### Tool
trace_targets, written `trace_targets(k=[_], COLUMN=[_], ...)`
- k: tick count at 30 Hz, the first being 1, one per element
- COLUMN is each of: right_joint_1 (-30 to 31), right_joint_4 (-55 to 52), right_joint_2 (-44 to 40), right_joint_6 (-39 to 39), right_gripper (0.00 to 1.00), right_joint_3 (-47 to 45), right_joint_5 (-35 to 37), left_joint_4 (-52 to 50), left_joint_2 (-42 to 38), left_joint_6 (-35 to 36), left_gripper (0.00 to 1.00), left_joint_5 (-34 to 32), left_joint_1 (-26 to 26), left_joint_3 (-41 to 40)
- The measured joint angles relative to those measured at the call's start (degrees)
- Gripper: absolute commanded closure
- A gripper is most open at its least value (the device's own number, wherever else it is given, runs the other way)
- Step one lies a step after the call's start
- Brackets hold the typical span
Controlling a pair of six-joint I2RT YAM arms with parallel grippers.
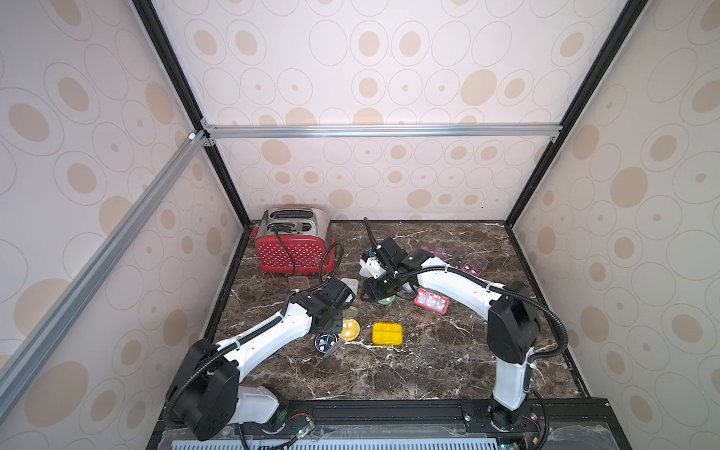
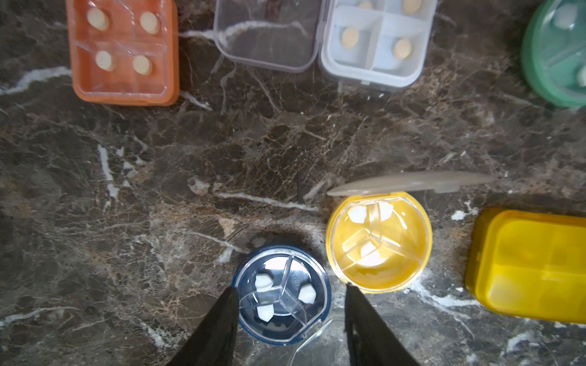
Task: Close pillboxes
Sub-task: Move the pillbox to the center of the board.
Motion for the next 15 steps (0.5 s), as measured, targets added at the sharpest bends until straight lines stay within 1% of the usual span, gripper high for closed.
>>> trace_targets(k=[3,7,10,12,15], right_joint_1=[0.0,-0.4,-1.0,-1.3,-1.8], right_joint_4=[-0.4,-0.2,0.7,0.8,0.6], right_joint_2=[0.0,0.0,0.0,0.0,0.0], right_joint_6=[-0.5,-0.9,-0.9,-1.0,-1.5], right_gripper=[0.58,0.58,0.61,0.64,0.65], right_joint_3=[0.1,0.2,0.2,0.2,0.2], right_joint_5=[-1.0,-4.4,-6.5,-7.1,-7.4], left_joint_4=[1.1,2.4,2.9,3.0,3.0], left_joint_2=[2.6,4.7,6.4,7.8,9.4], left_joint_6=[0.2,0.5,1.1,1.6,2.3], left_gripper=[0.43,0.42,0.46,0.50,0.53], left_joint_5=[1.5,3.5,4.3,4.6,5.1], left_joint_1=[0.0,0.0,0.0,0.2,0.2], left_joint_3=[0.0,0.0,0.5,1.2,1.8])
